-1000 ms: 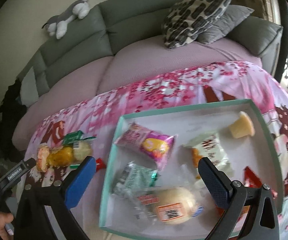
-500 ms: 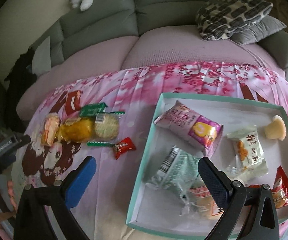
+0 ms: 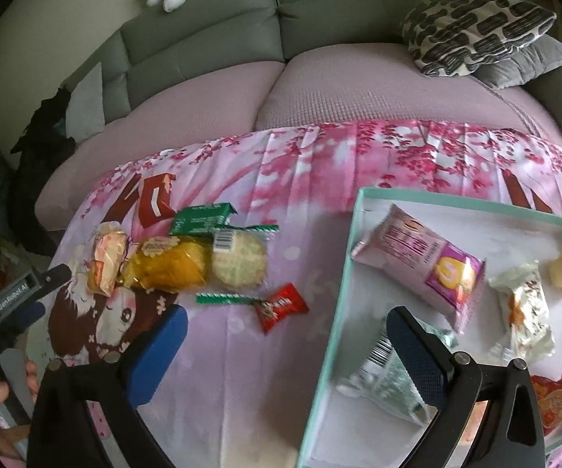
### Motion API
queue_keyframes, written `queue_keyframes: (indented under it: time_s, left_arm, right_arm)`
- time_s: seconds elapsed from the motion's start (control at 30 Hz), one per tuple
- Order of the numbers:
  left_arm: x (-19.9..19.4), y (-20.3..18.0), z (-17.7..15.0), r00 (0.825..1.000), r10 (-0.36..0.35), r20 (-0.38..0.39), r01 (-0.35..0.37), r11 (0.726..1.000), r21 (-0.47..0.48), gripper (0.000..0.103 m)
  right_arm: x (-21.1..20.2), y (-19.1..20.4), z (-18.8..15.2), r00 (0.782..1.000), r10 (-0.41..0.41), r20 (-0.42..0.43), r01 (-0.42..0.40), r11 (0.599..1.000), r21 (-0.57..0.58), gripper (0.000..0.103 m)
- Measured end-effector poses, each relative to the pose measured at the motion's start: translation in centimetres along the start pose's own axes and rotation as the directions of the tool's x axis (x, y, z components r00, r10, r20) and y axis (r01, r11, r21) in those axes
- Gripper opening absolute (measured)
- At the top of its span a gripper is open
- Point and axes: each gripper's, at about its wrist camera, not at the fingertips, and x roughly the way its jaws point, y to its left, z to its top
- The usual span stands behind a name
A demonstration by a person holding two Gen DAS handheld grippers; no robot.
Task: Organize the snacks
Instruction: 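Move both tools back over the remaining snack pile, then grasp the yellow snack bag with the left tool while the right tool grasps the round cracker pack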
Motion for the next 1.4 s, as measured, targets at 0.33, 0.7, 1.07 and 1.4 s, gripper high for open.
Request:
queue_keyframes:
  time_s: [0.33,0.7,1.07,1.4]
  left_arm:
    - [2.0,0.2,1.1,0.998,-0.053,0.024,0.053,0.999,-0.012,0.1]
    - [4.3,-0.7,2.6,1.0,-0.029,0.007,0.029,0.998,0.051,0.1]
    - [7.1,-1.2,2.8,0.998,-0.047,-0.047,0.05,0.996,0.075,0.084]
    - [8.2,-1.5,2.6,0.994,-0.043,-0.096,0.05,0.996,0.076,0.054]
  right_arm:
    - [2.5,1.4,1.8,0.999,0.036,-0.023,-0.035,0.999,0.034,0.103]
    - [5.7,2.0,3.9,0.996,0.038,-0.079,-0.034,0.999,0.041,0.085]
    - [9.5,2.6,3.6,0.987,0.001,-0.158,0.002,1.0,0.019,0.075]
    - [10.2,3.0,3.4,0.987,-0.002,-0.16,0.004,1.0,0.012,0.06]
